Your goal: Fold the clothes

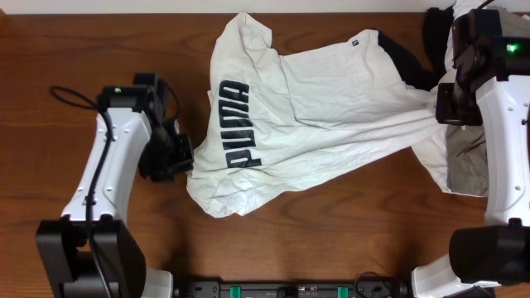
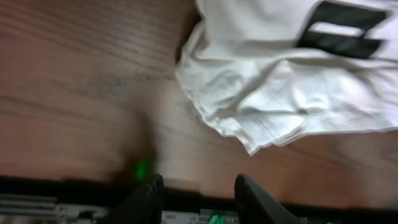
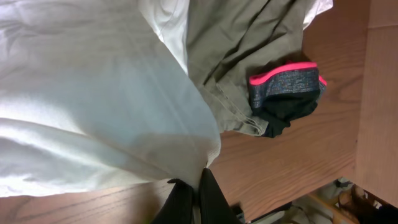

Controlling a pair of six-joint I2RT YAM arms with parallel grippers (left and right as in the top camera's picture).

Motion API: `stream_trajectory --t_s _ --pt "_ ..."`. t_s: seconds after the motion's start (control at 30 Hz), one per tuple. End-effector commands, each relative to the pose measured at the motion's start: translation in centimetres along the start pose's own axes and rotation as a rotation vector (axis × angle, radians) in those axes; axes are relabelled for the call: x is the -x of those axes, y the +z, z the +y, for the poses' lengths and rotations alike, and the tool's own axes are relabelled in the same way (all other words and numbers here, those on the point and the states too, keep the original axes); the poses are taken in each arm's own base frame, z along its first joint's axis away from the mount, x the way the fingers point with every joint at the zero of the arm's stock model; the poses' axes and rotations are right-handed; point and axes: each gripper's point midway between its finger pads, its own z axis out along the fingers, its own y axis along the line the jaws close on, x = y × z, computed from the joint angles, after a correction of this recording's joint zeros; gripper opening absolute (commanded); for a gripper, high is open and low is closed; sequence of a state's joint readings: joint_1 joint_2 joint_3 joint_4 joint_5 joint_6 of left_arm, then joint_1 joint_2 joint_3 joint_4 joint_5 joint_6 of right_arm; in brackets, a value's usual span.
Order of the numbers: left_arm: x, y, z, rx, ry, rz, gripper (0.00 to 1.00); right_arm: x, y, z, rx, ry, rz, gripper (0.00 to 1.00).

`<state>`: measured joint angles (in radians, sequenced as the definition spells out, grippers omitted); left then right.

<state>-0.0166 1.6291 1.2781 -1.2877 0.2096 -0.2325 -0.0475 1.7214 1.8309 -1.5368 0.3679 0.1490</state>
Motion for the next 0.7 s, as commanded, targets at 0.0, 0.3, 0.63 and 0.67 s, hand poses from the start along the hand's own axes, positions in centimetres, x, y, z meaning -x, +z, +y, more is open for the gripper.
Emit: stream_trajectory --t_s 0.0,0.3,0.63,0.67 --pt "-0.6 2.2 0.8 0.022 -0.053 0.032 0.4 0.0 -0.3 -0.7 -0.019 0.014 -0.014 0.02" --pt "-0.9 7.7 1.8 0.015 -0.066 0.02 0.4 0.0 -0.3 -0.6 -0.016 0.014 -0.013 0.01" --pt "0.3 10.0 1.3 -0.039 -0.03 -0.049 0.5 -0.1 -0.3 -0.6 -0.015 0.013 -0.013 0.01" --pt "0.4 10.1 1.0 -0.053 -0.024 -0.053 0.5 -0.1 -0.3 -0.6 -0.015 0.013 -0.013 0.01"
